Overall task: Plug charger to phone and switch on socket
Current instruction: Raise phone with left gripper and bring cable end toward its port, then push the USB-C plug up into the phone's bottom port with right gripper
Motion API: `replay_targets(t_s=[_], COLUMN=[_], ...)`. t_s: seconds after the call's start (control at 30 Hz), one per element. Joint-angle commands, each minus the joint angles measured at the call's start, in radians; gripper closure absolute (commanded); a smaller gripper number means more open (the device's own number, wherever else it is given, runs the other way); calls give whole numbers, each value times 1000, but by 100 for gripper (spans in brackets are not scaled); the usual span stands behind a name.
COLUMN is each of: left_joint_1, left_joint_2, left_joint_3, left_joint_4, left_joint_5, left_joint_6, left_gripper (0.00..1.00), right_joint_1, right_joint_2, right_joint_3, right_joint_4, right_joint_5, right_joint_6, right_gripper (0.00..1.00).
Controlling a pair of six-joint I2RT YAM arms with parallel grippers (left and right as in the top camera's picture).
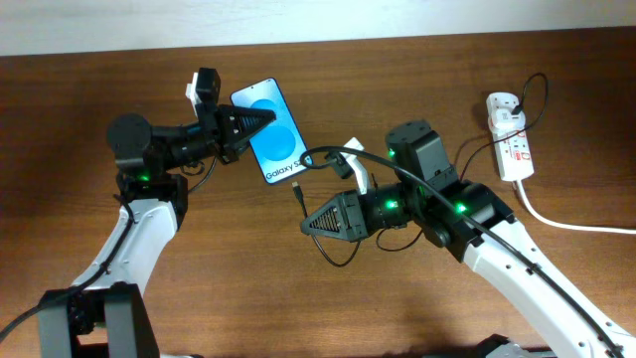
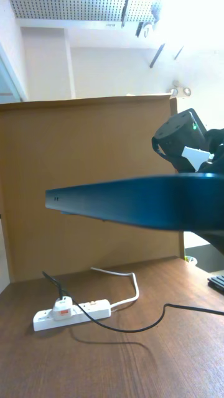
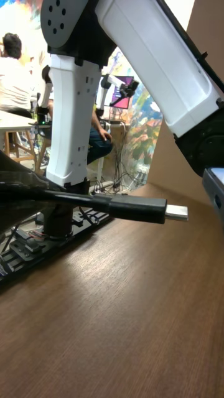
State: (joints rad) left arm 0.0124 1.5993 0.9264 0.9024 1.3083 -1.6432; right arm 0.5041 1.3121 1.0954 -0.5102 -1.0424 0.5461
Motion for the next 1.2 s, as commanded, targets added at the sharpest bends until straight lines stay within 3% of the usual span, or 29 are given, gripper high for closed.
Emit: replay_targets(t_s=[0.0, 1.17], left_joint_1=[-3, -10], left_joint_2=[0, 0], left_joint_3=[15, 15], left_joint_4=[9, 9], left_joint_5=[-17, 34], left_joint_6=[-2, -47], left_gripper=[100, 100], right_joint_1=[6, 6], right_joint_2=[2, 2], right_joint_3=[-8, -8], right_joint_4=[9, 36], right_joint_5=[-43, -46], right_joint_6=[-6, -6], right_gripper=[96, 96])
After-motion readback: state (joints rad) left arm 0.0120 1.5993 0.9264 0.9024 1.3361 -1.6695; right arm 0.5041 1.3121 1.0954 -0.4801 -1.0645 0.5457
